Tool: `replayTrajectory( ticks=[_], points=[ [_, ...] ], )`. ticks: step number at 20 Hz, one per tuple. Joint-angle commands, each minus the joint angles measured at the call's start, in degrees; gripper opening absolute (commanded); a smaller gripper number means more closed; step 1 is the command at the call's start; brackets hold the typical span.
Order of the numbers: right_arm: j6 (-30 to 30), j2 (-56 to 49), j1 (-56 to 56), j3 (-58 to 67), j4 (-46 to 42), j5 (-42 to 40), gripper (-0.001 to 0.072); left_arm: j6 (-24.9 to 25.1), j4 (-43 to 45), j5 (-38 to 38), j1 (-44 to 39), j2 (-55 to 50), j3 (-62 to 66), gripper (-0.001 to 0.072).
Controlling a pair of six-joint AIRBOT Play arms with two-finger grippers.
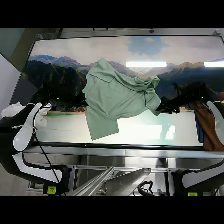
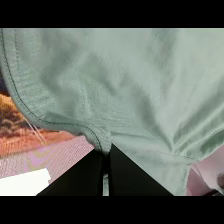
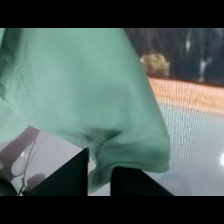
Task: Fold the shirts.
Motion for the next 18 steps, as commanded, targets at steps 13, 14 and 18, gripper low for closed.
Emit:
replayTrajectory(
  ticks=[13,14,18],
  points=[
    [-2.56,42.23,-14.91,45.11,15.76,8.11,0.0022,-1.73,6.97,-19.54,8.26,54.9,33.33,0.0012],
    [-2.58,45.4,-16.61,47.89,13.99,11.63,0.0022,-3.13,11.26,-19.5,9.38,57.31,38.56,0.0012],
    [-5.84,55.19,-19.5,49.27,7.13,22.27,0.0023,-5.6,20.92,-9.75,14.53,57.7,55.43,0.0012]
  ],
)
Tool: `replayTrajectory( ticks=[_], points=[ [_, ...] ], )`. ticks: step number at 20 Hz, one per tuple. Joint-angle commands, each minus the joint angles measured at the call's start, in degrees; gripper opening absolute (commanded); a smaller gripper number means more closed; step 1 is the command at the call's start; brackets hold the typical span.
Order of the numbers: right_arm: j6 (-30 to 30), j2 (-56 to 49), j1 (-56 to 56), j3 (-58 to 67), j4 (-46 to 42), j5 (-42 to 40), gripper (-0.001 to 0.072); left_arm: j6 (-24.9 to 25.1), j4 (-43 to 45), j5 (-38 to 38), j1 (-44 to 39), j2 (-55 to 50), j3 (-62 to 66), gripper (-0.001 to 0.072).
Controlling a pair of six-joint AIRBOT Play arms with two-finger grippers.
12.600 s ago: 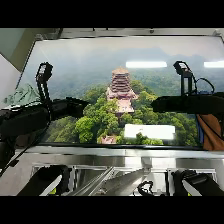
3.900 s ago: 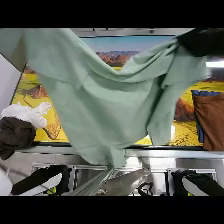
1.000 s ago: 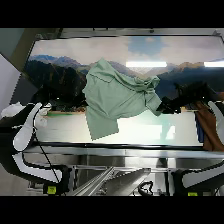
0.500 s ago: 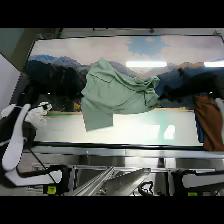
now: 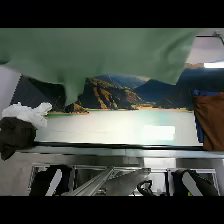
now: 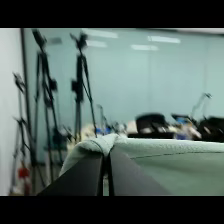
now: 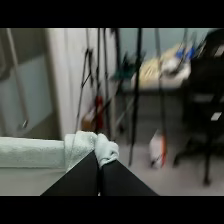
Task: Fold the shirts.
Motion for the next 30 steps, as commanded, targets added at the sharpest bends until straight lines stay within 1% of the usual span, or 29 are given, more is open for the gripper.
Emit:
replayTrajectory(
  ticks=[1,2,4,6,7,9,10,11,12,14,16,18,20,22,24,26,30],
  points=[
    [-3.19,7.52,-2.49,3.43,-4.74,8.74,0.0023,-2.67,7.1,7.32,3.69,0.81,13.16,0.0012],
    [-3.3,7.52,-2.49,3.23,-4.76,8.52,0.0022,-4.42,7.02,11.19,3.63,-1.22,14.67,0.0013],
    [-3.26,6.4,-2.49,1.36,-4.22,7.45,0.0022,-4.79,2.69,17.16,2.84,-5.73,14.69,0.0013],
    [-3.43,4.28,-2.36,-2.58,0.79,4.0,0.0022,-3.56,-3.5,16.96,1.05,-8.55,8.85,0.0013],
    [-4.85,2.56,-1.6,-5.38,3.34,1.36,0.0022,-2.58,-5.97,16.09,-0.37,-9.84,4.26,0.0013],
    [-6.29,-0.55,3.87,-13.22,3.58,-0.17,0.0022,-1.25,-6.12,14.88,-4.87,-13.09,-3.89,0.0013],
    [-7.98,-1.97,7.39,-18.01,3.21,0.63,0.0022,0.66,-5.38,13.99,-7.54,-15.41,-7.41,0.0013],
    [-9.25,-3.65,11.26,-23.39,2.12,2.29,0.0022,1.81,-4.02,12.74,-10.4,-18.05,-10.93,0.0013],
    [-9.25,-5.62,15.06,-29.03,-0.24,5.31,0.0022,2.25,-1.97,11.32,-13.35,-21.05,-14.38,0.0013],
    [-8.31,-10.29,19.61,-38.86,-4.72,13.79,0.0023,2.21,2.64,7.82,-17.46,-28.17,-20.13,0.0013],
    [-6.64,-16.74,20.39,-46.51,-5.51,22.23,0.0022,2.27,4.9,3.52,-18.56,-36.2,-24.98,0.0013],
    [-6.47,-25.31,19.91,-50.03,-5.46,28.57,0.0022,2.82,4.68,-2.45,-17.22,-44.74,-28.94,0.0013],
    [-6.49,-34.36,19.54,-49.92,-3.65,33.29,0.0022,2.97,4.55,-6.95,-16.0,-54.03,-29.62,0.0013],
    [-6.49,-42.4,19.32,-47.82,-0.39,36.04,0.0022,3.15,4.61,-7.82,-15.56,-62.75,-26.62,0.0013],
    [-6.45,-48.7,18.84,-42.88,1.33,35.87,0.0022,3.08,4.31,-7.69,-15.58,-69.94,-20.44,0.0013],
    [-6.05,-53.46,18.8,-35.71,1.73,34.84,0.0022,2.86,4.22,-6.47,-15.58,-74.31,-13.29,0.0013],
    [-6.08,-57.46,18.78,-22.8,1.66,30.32,0.0022,0.2,4.37,-1.2,-14.84,-77.64,0.2,0.0013]
  ],
)
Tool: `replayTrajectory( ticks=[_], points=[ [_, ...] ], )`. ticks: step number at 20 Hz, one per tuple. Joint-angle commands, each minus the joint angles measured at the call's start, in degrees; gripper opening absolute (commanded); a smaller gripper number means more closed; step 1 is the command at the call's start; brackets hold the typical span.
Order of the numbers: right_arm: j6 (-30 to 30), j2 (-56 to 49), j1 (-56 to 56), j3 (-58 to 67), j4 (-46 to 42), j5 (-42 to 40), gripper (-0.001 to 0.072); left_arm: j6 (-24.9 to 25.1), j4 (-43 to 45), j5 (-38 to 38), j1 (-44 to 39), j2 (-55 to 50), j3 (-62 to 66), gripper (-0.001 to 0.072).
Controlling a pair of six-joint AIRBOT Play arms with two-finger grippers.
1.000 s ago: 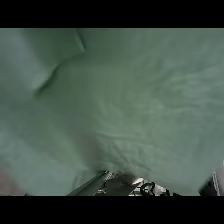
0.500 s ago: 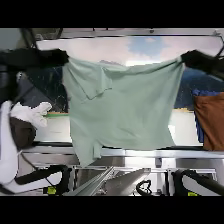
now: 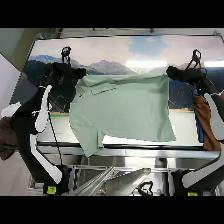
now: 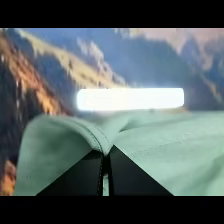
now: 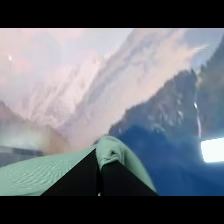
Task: Fold the shirts.
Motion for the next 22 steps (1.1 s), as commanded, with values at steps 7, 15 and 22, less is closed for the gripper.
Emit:
replayTrajectory(
  ticks=[7,15,22],
  points=[
    [1.92,0.39,-0.42,10.62,-9.51,-11.89,0.0022,-3.67,0.59,12.57,1.88,2.58,8.81,0.0013],
    [9.77,0.11,-0.24,1.64,-19.98,-14.14,0.0022,-4.2,3.32,8.48,1.75,4.98,-7.48,0.0013],
    [10.6,-2.43,-0.24,1.49,-18.88,-14.43,0.0023,-4.74,2.95,3.96,1.75,4.85,-12.11,0.0013]
  ],
)
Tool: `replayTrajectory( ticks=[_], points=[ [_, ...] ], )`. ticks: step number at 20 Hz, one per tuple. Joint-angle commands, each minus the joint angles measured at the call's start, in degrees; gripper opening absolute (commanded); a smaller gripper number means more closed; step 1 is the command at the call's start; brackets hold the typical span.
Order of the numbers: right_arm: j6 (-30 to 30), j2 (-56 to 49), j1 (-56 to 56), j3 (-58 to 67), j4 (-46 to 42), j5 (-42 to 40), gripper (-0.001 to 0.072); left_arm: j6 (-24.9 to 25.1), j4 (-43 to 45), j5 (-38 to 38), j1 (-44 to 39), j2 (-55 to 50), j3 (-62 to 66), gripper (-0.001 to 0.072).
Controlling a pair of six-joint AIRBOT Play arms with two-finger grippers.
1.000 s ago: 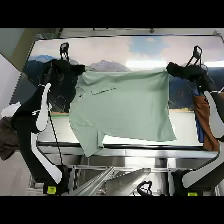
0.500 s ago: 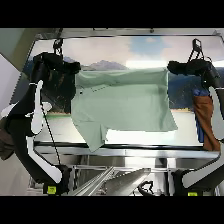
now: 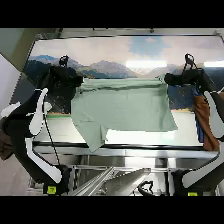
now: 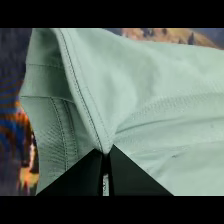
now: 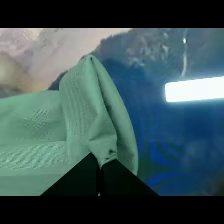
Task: Fold the shirts.
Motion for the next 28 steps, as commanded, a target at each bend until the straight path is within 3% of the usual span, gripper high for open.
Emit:
replayTrajectory(
  ticks=[1,8,9,10,11,12,16,19,21,24,28],
  points=[
    [0.59,-0.98,0.04,-0.26,0.66,-0.04,0.0022,-0.09,-0.24,-2.82,-0.04,-0.09,-1.42,0.0014],
    [0.57,-1.25,0.02,-0.26,1.79,-0.81,0.0024,-0.09,-0.33,-1.92,-1.86,-0.46,-1.27,0.0015],
    [0.61,-0.9,-0.02,-0.24,1.79,-1.44,0.0035,-0.09,-0.28,-0.57,-2.43,-0.44,-0.83,0.0188],
    [0.61,-0.35,-0.11,-0.07,1.79,-2.56,0.0106,-0.09,-0.24,1.77,-2.49,-0.44,0.22,0.0571],
    [0.59,0.55,-0.28,0.39,1.73,-4.42,0.0374,-0.61,-0.33,4.44,-2.49,-0.44,1.99,0.0705],
    [0.61,1.73,-0.87,1.16,1.75,-7.06,0.0548,-1.46,-0.24,8.66,-2.23,-0.44,4.92,0.0707],
    [-0.26,8.81,-8.26,4.81,1.68,-24.5,0.0565,-6.75,-0.26,32.87,0.9,-0.42,20.98,0.0707],
    [-2.49,10.54,-16.28,3.32,1.79,-38.71,0.0564,-10.08,0.37,44.3,2.86,4.09,18.93,0.0707],
    [-5.03,10.54,-19.87,-1.73,1.79,-44.41,0.0563,-10.88,0.68,43.78,2.86,11.78,5.92,0.0706],
    [-9.68,10.51,-22.82,-10.58,1.86,-44.96,0.0559,-14.16,2.16,35.17,0.96,26.18,-22.16,0.0706],
    [-15.8,10.34,-22.95,-13.97,1.99,-44.28,0.0558,-15.41,-6.88,25.68,1.49,40.13,-53.4,0.0706]
  ],
)
